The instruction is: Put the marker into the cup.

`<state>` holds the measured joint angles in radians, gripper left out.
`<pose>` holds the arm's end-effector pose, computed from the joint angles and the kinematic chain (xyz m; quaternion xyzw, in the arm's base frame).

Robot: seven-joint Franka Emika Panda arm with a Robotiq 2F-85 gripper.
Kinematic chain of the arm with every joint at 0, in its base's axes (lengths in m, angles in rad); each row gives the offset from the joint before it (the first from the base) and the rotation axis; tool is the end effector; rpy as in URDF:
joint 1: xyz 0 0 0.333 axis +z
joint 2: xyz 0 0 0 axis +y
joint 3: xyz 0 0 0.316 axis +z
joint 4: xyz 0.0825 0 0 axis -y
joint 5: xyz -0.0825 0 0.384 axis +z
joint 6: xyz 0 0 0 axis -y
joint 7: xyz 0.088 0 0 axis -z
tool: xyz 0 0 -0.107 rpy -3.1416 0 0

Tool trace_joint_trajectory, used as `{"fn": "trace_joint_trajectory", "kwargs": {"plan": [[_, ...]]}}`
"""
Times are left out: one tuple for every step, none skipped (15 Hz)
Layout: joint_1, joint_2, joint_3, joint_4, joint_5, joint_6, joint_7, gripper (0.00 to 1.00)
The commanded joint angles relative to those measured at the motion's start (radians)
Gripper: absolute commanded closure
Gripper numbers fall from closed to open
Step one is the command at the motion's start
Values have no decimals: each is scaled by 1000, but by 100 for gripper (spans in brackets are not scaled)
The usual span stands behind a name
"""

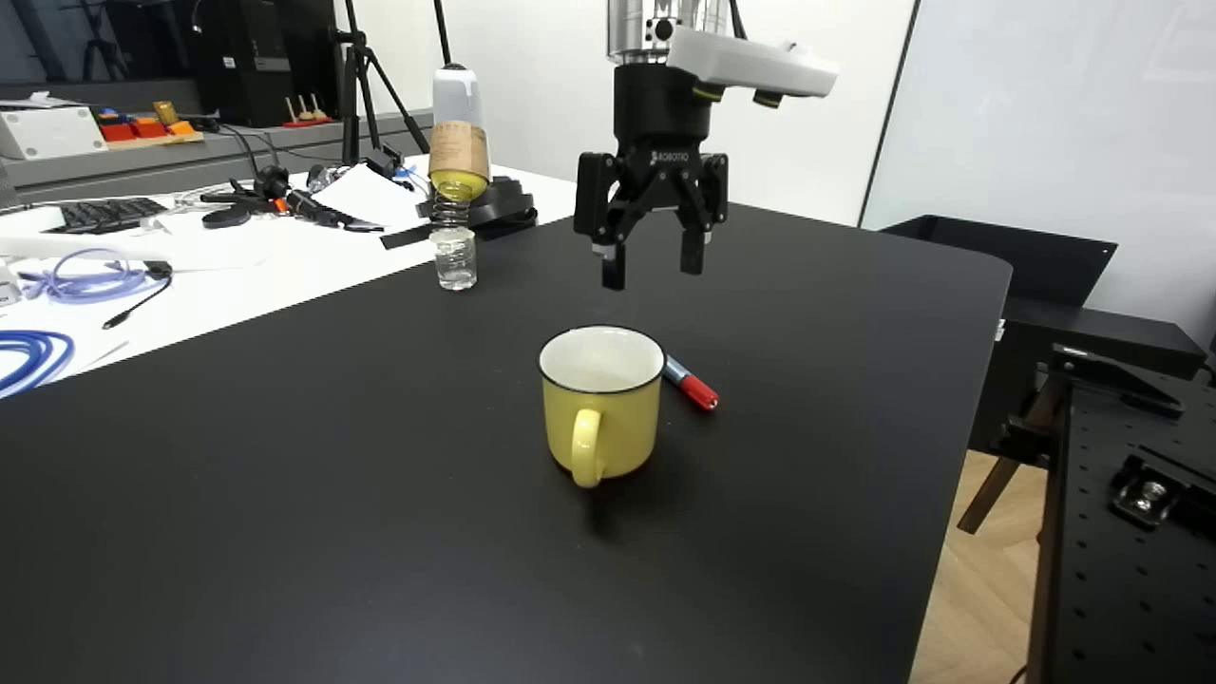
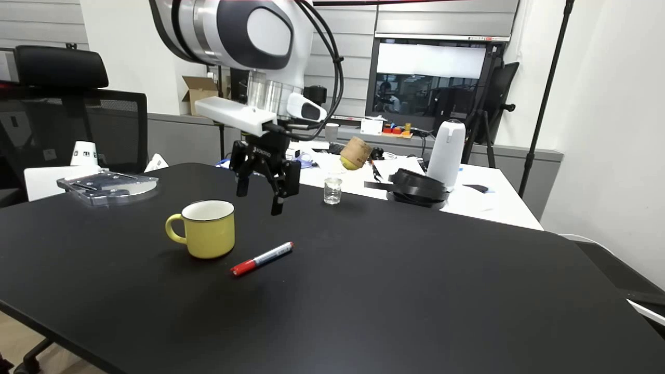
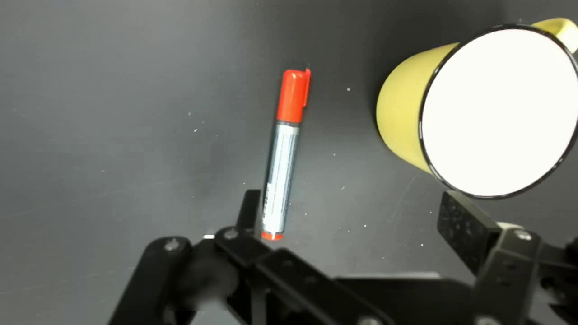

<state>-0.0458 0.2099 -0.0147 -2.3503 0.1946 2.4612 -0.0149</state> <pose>0.5024 -0.0308 0.2341 -0.9921 0.1010 0.0470 0.0576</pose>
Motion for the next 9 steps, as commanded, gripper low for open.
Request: {"fn": "trace_joint_trajectory", "kwargs": {"plan": [[-1,7,3,5,-1,-2,1,0],[1,5,-4,-4,-10,11,20,0],[1,6,-5,-13,-12,22,27,0],[2,11,-7,-25,-7,39,39,0],[4,17,-10,-36,-10,58,50,0],[7,19,-15,-50,-19,87,67,0],[7,22,-17,-63,-19,114,74,0],[8,26,-20,-76,-19,145,85,0],[12,30,-26,-89,-30,174,108,0]]}}
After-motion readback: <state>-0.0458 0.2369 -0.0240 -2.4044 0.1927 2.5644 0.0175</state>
